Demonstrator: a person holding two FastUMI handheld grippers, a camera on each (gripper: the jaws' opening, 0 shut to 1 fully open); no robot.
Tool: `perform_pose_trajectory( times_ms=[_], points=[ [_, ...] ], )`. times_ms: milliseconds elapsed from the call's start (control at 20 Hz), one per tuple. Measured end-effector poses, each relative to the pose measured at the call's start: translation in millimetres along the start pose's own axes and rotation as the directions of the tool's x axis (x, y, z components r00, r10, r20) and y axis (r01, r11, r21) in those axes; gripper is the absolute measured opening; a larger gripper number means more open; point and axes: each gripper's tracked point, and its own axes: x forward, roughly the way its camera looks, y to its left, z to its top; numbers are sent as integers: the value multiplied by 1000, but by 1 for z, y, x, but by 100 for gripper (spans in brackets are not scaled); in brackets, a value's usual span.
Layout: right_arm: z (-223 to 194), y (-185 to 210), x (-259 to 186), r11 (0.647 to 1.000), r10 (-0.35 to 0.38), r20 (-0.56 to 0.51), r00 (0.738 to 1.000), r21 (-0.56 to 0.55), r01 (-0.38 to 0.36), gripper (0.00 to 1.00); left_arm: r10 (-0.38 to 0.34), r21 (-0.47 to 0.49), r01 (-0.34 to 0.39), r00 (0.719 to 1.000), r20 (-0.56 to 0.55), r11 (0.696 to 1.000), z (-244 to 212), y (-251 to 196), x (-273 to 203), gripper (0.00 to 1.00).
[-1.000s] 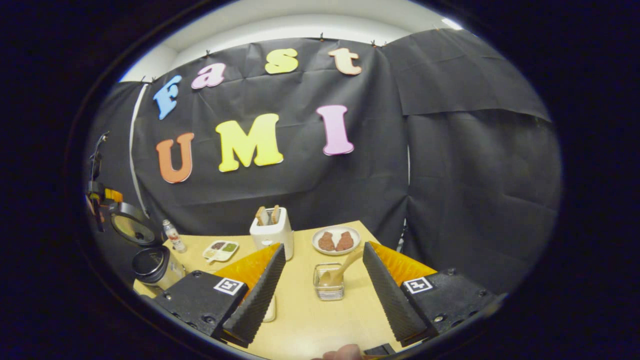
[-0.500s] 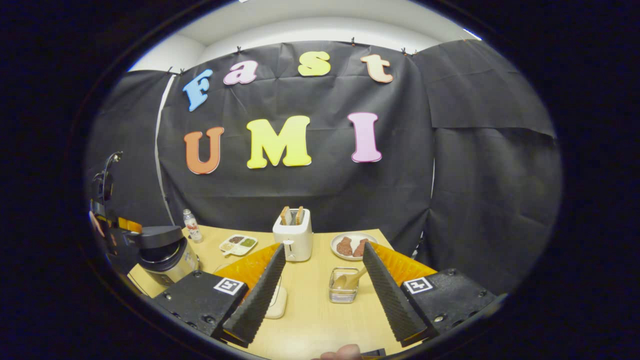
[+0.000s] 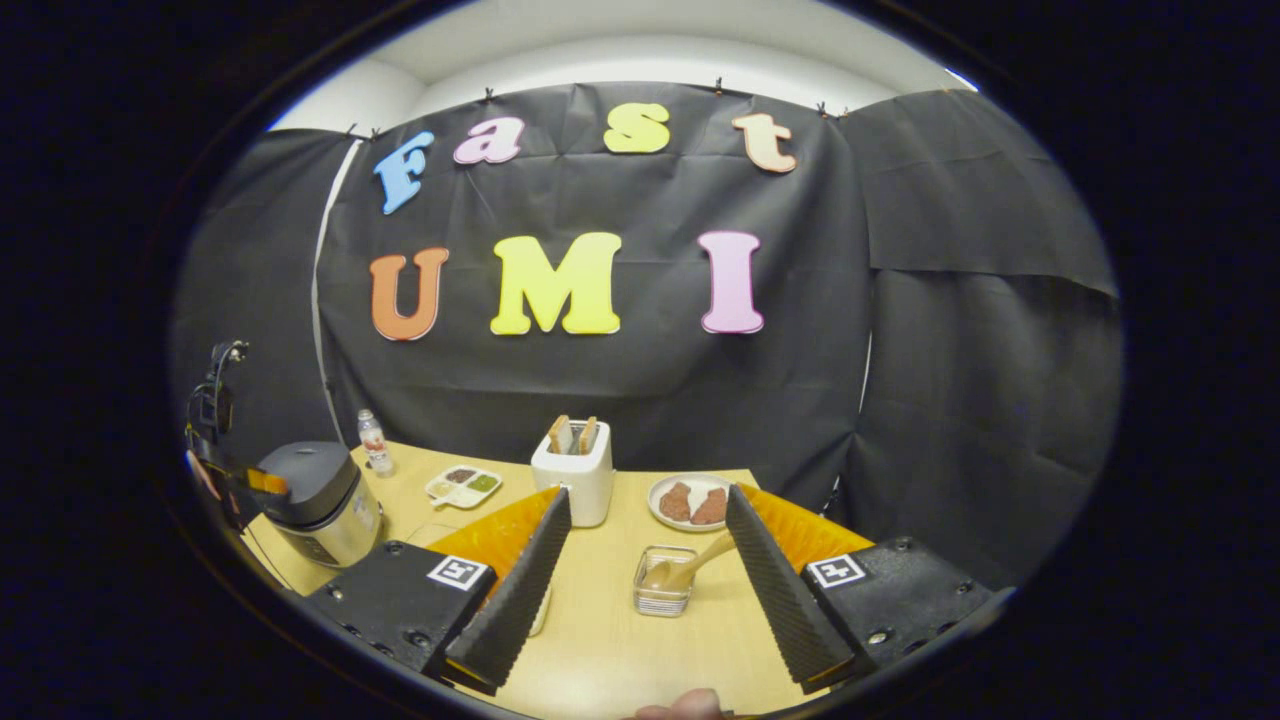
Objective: Close the left gripper, press the button to open the rice cooker; take a wooden spoon from the chopstick holder with the right hand, scoop a spoonful of rice and pour it into the rice cooker, then put the wooden spoon back into the chopstick holder.
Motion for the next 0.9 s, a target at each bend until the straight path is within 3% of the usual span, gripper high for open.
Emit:
perform_pose_trajectory(
  times_ms=[600,700,900],
  points=[
    [2,28,78,988,153,-28,988,14,-153,100,80,-65,-77,996,38,995,-7,-4,1,98],
    [3,31,81,986,164,-33,986,20,-164,96,89,-66,-83,993,80,994,-5,-4,2,97],
    [17,34,60,990,140,0,990,34,-140,100,70,-99,-55,986,153,994,3,-6,-11,99]
  ],
)
